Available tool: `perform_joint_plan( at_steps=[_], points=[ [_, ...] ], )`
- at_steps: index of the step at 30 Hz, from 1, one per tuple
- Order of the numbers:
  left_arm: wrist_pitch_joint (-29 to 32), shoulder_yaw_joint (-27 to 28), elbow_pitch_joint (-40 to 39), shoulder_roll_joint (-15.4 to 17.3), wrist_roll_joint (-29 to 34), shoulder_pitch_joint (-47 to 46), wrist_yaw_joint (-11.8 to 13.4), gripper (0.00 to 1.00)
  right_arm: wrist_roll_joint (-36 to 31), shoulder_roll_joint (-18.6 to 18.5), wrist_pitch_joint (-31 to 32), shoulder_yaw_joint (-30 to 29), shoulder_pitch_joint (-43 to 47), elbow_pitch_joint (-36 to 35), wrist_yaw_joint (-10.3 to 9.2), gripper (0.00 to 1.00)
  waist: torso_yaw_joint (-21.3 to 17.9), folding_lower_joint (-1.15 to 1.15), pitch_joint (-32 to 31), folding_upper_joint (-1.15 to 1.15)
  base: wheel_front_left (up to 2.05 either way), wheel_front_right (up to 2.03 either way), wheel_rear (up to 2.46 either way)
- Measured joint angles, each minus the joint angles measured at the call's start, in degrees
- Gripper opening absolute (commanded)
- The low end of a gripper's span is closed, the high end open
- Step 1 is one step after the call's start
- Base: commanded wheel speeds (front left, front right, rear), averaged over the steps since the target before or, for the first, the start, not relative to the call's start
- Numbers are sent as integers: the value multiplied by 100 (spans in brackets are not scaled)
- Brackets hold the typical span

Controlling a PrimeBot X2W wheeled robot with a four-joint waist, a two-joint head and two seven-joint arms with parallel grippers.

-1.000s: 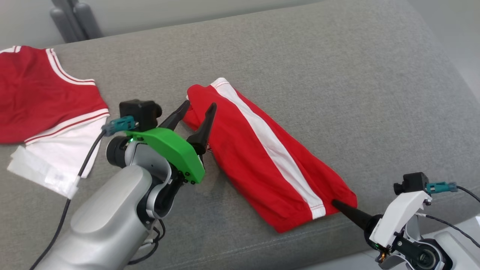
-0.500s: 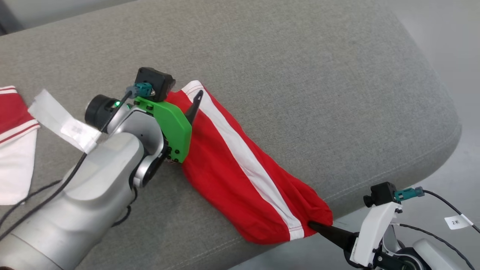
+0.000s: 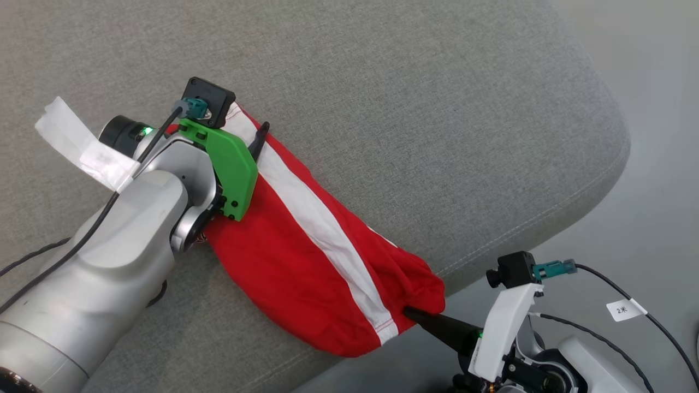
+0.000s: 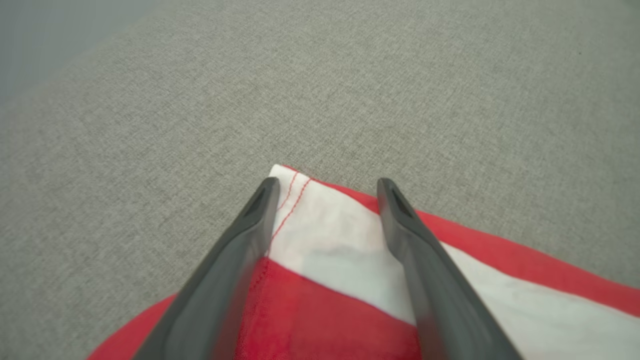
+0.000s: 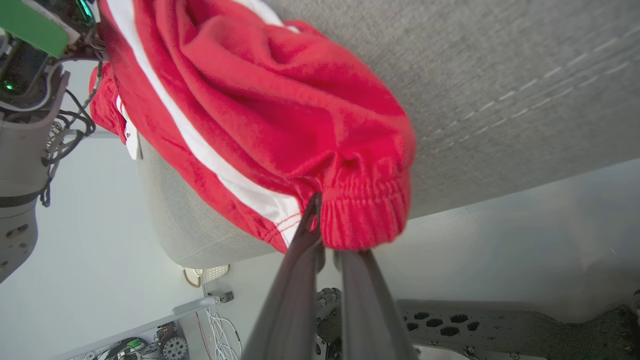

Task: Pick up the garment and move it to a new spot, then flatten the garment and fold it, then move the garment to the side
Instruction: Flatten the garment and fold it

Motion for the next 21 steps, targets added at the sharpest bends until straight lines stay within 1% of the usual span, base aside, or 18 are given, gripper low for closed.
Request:
perform_joint_plan(
  at_steps=[7, 11, 19, 20, 21],
  points=[
    [1, -47, 354, -16, 57, -131, -92, 100, -1, 40, -129, 7, 0, 116, 20, 0, -107, 0, 113, 0, 0, 0, 0],
    [0, -109, 532, -31, 211, -207, -101, 100, -1, 41, -203, 3, 0, 220, 52, 0, -83, 0, 86, 0, 0, 0, 0],
    [2, -118, 788, -121, 203, -227, -197, 100, -1, 56, -296, 15, 2, 355, 52, 0, -7, 0, 0, 0, 0, 0, 0],
    [2, -115, 806, -143, 202, -227, -203, 95, -1, 56, -297, 19, 2, 369, 53, 0, 0, 0, -6, 0, 0, 0, 0],
    [3, -115, 826, -175, 198, -227, -235, 65, -1, 56, -297, 19, 2, 385, 53, 0, 6, 0, -12, 0, 0, 0, 0]
  ],
)
